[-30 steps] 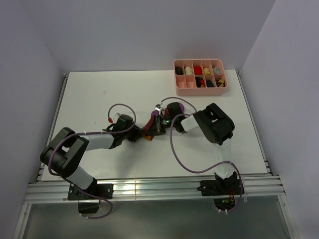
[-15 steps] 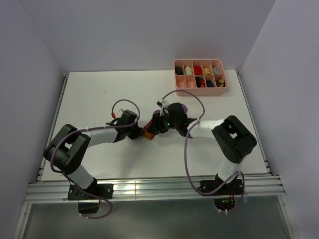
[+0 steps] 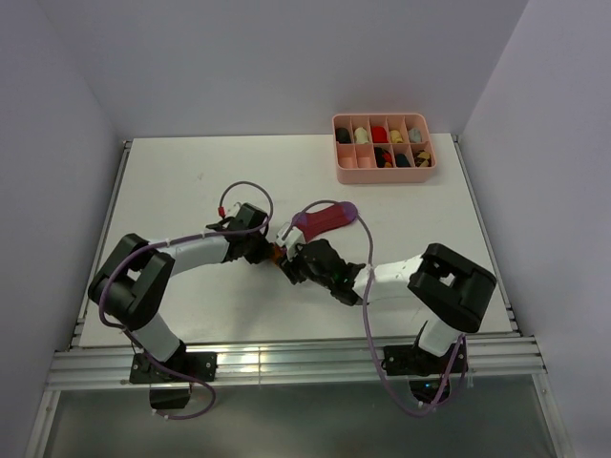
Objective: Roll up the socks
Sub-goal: Roll the sock at the center of the board.
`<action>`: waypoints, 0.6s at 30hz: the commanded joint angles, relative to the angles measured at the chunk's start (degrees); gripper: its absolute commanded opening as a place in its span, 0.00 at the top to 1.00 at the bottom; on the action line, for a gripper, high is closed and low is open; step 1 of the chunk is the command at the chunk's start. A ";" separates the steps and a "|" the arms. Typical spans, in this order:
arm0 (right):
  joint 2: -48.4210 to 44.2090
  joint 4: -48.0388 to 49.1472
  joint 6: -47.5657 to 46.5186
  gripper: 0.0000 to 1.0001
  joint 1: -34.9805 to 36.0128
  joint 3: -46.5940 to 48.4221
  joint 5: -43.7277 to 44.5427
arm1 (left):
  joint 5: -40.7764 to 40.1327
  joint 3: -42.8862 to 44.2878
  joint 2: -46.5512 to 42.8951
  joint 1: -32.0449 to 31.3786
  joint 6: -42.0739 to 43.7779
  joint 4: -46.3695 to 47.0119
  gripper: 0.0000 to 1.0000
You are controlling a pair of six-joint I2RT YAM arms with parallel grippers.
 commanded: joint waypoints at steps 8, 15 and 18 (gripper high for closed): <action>8.28 7.00 -13.10 0.48 7.22 5.08 12.26 | 0.55 1.85 1.83 -0.10 3.05 -4.20 0.91; 14.17 6.74 -14.24 0.50 7.66 7.89 15.95 | 2.05 1.06 2.01 -0.10 2.79 -3.06 0.91; 15.84 5.77 -13.98 0.55 7.66 8.85 16.92 | 2.57 0.89 1.83 -0.10 2.88 -2.80 0.91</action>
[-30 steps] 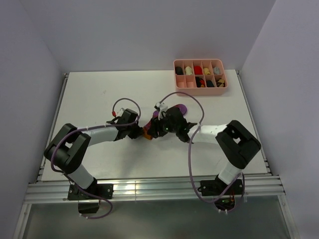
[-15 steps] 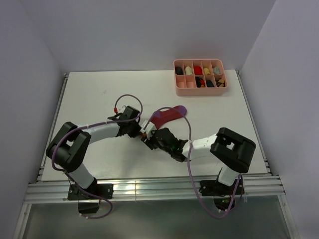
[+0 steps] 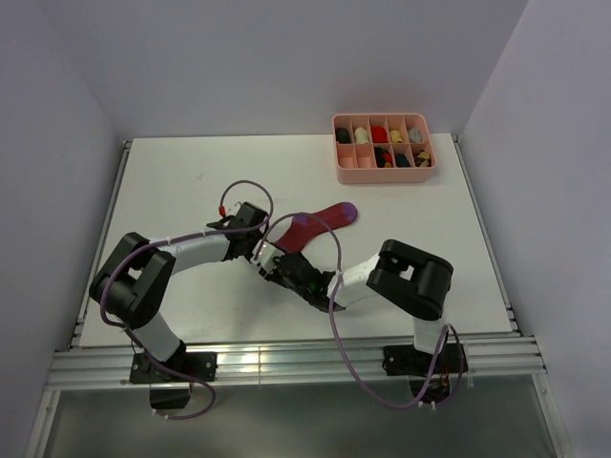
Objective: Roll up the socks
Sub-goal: Roll the sock at the center of the board.
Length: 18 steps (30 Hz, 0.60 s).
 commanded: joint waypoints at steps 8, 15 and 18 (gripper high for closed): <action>1.81 -5.96 4.21 1.00 -0.56 3.58 -1.62 | 1.59 -1.63 -0.90 0.16 -0.56 0.12 0.79; -3.11 -9.83 11.34 1.00 -5.30 2.35 -13.49 | -0.61 -4.53 -6.97 2.79 -4.17 0.91 0.50; -5.13 -9.83 15.03 1.00 -8.29 1.64 -20.32 | -1.66 -5.85 -10.39 4.29 -5.84 1.17 0.36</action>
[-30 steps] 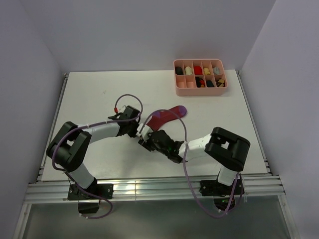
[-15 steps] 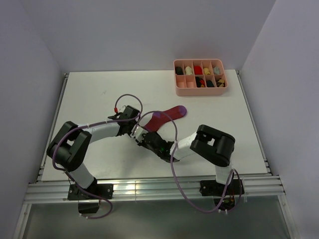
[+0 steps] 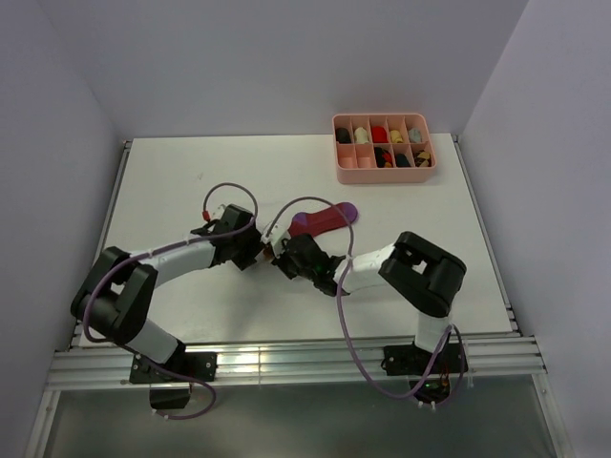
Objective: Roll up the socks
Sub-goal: Roll the sock at the center of the board.
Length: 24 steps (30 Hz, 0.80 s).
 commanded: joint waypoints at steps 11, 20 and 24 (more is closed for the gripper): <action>-1.29 13.45 37.34 1.00 -18.67 -7.22 -37.28 | -1.47 -7.55 -11.65 2.07 -4.67 7.81 0.28; 13.19 40.35 66.36 1.00 -28.08 -11.35 -49.05 | 0.38 -6.93 -5.33 -2.41 -5.82 11.16 0.32; 16.03 43.80 69.21 1.00 -29.40 -11.88 -49.59 | 0.29 -5.00 -2.16 -3.12 -5.20 12.56 0.33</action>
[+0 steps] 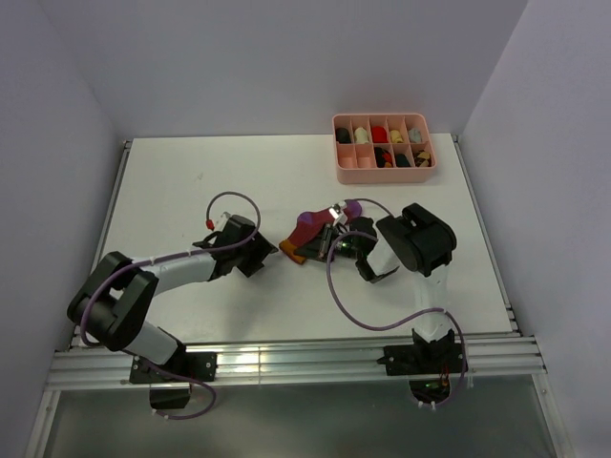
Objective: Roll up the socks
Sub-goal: Roll the sock at the center of the board.
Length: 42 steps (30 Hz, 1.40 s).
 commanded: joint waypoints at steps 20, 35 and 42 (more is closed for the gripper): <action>-1.25 -16.96 -2.97 1.00 -1.01 5.44 -1.85 | 1.66 -0.87 4.09 -1.38 0.00 13.50 0.34; -2.21 -25.04 -6.22 1.00 -1.01 8.52 -1.24 | 1.74 1.41 11.56 -1.38 0.97 13.41 0.57; -9.94 -39.44 -19.73 0.74 -0.04 10.19 6.92 | 2.80 4.41 14.81 -1.46 2.72 9.89 0.78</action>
